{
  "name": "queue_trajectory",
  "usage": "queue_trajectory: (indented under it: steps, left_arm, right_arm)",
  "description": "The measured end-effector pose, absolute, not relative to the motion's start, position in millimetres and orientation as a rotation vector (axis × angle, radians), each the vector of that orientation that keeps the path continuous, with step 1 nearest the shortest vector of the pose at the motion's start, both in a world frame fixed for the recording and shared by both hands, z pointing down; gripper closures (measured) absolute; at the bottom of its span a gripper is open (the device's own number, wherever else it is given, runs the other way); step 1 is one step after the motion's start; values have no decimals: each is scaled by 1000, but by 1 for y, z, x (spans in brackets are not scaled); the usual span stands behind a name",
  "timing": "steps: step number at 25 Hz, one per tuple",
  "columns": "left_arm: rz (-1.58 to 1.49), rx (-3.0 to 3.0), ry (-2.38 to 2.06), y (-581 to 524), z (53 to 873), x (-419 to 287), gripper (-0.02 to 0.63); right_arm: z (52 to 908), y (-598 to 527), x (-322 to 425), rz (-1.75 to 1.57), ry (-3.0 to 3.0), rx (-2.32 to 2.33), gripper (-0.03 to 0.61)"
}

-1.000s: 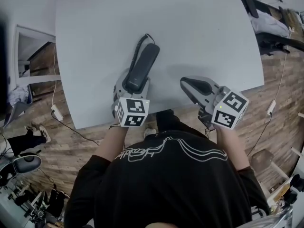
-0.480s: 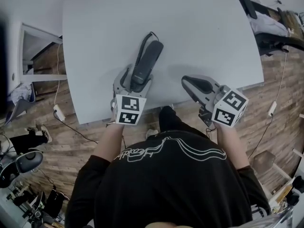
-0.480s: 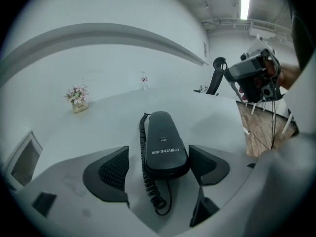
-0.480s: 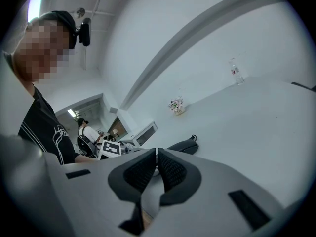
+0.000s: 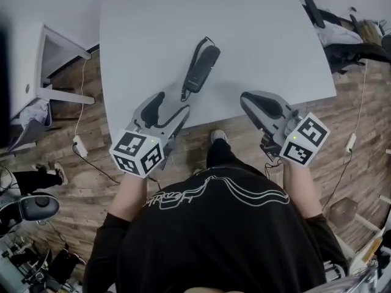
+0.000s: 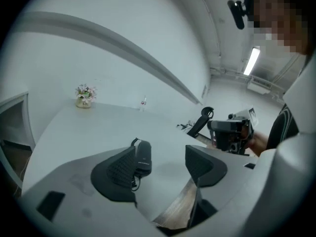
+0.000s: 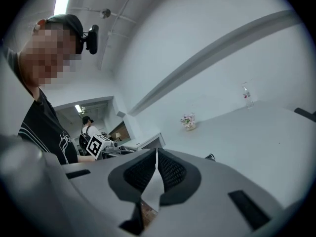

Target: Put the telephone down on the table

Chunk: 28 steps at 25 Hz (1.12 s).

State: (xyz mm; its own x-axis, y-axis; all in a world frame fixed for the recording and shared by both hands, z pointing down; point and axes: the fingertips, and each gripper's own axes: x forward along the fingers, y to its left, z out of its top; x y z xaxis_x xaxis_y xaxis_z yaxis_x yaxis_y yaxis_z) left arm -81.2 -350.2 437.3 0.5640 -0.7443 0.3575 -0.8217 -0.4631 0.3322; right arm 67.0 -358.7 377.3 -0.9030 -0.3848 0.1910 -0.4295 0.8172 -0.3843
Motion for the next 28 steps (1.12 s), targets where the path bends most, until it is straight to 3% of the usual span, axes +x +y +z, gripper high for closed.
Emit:
queue_trajectory:
  steps: [2, 9, 28]
  left_arm:
    - [150, 2366, -1211, -328, 411, -82, 389]
    - [-17, 2526, -1098, -249, 331, -85, 595]
    - [-169, 2635, -980, -142, 289, -91, 607]
  right_arm:
    - [360, -338, 58, 612, -2926, 649, 538]
    - [313, -258, 20, 479, -3022, 634, 538]
    - [288, -149, -1, 379, -3010, 716, 538]
